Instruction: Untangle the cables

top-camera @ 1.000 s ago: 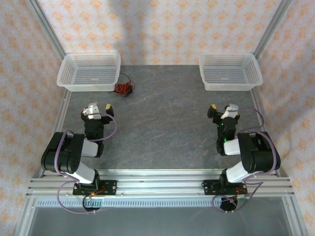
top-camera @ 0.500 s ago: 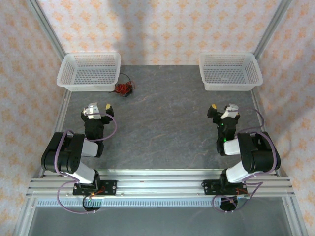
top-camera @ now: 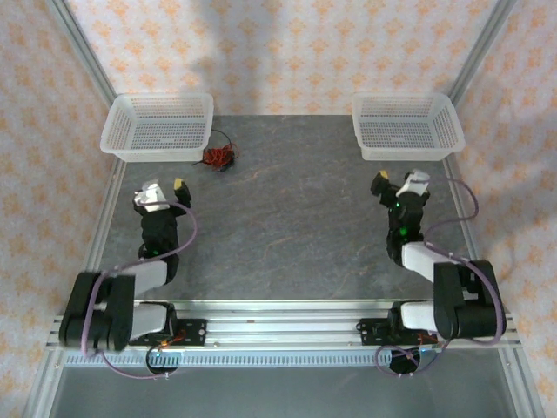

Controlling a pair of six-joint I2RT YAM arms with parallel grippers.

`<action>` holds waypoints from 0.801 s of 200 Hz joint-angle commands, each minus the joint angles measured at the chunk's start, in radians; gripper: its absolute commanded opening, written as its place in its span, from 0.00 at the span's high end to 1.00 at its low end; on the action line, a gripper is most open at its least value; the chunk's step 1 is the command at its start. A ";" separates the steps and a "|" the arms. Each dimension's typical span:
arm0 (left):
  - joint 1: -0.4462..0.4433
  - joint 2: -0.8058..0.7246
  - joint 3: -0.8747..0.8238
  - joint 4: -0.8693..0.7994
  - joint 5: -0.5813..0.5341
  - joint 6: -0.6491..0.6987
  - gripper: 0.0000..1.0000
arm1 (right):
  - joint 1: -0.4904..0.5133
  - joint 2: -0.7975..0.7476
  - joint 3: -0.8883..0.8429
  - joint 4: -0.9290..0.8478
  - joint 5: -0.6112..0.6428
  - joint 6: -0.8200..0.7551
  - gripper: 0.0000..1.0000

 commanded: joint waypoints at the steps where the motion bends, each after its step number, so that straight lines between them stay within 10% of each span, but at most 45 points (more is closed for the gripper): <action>1: 0.006 -0.128 0.128 -0.384 -0.099 -0.154 0.11 | 0.009 -0.025 0.145 -0.370 -0.047 0.114 0.03; 38: 0.005 -0.156 0.276 -0.690 -0.030 -0.337 0.13 | 0.094 0.099 0.417 -0.717 -0.246 0.300 0.08; 81: -0.032 -0.165 0.385 -0.914 0.004 -0.453 0.12 | 0.285 0.335 0.625 -0.698 -0.450 0.468 0.17; 160: -0.322 0.310 0.655 -1.006 0.017 -0.671 0.11 | 0.340 0.310 0.628 -0.736 -0.379 0.447 0.20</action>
